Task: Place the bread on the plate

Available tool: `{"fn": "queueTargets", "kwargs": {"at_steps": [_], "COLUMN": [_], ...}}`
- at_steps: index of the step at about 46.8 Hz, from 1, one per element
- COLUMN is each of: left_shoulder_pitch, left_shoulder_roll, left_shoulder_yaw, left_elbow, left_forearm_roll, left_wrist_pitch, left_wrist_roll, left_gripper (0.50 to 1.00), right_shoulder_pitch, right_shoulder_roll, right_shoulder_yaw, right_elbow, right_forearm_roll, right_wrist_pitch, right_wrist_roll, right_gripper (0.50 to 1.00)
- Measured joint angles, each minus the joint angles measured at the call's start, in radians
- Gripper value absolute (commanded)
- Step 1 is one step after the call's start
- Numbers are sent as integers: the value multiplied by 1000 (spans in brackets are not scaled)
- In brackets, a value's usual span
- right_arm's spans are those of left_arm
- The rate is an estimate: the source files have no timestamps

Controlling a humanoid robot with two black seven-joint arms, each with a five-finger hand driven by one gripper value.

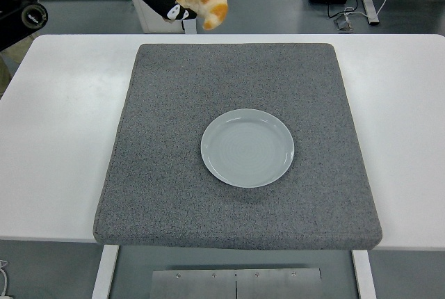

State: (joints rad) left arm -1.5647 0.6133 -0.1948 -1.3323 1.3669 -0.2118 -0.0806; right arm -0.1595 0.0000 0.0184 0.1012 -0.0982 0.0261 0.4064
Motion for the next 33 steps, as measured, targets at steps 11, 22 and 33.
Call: {"fn": "queueTargets", "kwargs": {"at_steps": [11,22,33], "left_shoulder_pitch": [-16,-19,3], "left_shoulder_roll": [-90,-185,-285], "left_shoulder_yaw": [1,4,5], "left_elbow": [1,11,53], "left_forearm_roll": [-6,-8,-3], "left_wrist_pitch": [0,6,22], "left_wrist_roll": [5,9,13], "left_gripper": [500,500,500], "right_shoulder_pitch": [0,0,0], "right_shoulder_roll": [0,0,0], "right_shoulder_yaw": [0,0,0], "right_elbow": [0,0,0], "right_forearm_roll": [0,0,0], "right_wrist_pitch": [0,0,0], "right_wrist_roll": [0,0,0], "right_gripper": [1000,1000,1000]}}
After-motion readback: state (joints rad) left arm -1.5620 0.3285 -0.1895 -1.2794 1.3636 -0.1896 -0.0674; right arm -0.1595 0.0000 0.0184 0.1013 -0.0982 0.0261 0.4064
